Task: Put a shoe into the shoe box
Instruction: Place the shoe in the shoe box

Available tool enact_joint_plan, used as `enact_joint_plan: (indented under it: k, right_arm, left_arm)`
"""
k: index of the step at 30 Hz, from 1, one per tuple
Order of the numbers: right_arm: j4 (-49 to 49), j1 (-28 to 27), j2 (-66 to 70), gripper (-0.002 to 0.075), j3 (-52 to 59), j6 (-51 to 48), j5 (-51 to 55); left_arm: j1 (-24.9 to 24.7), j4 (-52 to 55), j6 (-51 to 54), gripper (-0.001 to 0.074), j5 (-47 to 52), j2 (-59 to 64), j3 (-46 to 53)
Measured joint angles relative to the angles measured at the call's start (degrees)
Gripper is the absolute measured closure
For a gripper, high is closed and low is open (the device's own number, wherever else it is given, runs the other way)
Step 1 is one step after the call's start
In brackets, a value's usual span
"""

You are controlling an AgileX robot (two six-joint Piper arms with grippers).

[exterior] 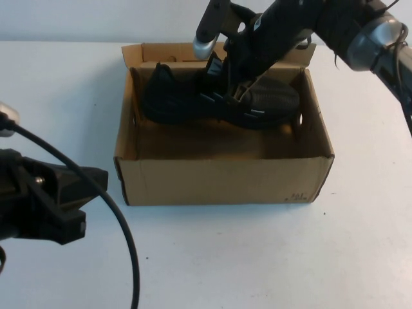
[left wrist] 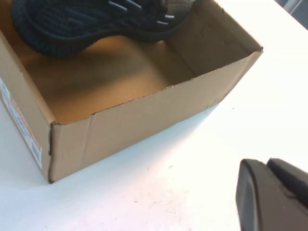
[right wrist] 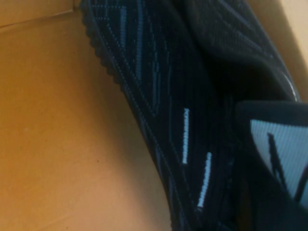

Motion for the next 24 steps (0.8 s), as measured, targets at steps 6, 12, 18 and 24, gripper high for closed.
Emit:
enact_joint_plan:
  k: [6,12,18,24]
  right_arm:
    - [0.4,0.0,1.4,0.0704,0.0,0.0,-1.6]
    - [1.0,0.0,3.1,0.0704,0.0,0.0,-1.7]
    - [1.5,0.0,4.0,0.0705,0.0,0.0,-1.6]
    - [1.5,0.0,4.3,0.0705,0.0,0.0,-1.7]
  left_arm:
    - [0.0,0.0,0.0,0.0736,0.4,0.0,0.0]
    - [0.0,0.0,0.0,0.0736,0.5,0.0,0.0]
    - [0.0,0.0,0.0,0.0736,0.5,0.0,0.0]
    - [0.0,0.0,0.0,0.0736,0.8,0.0,0.0]
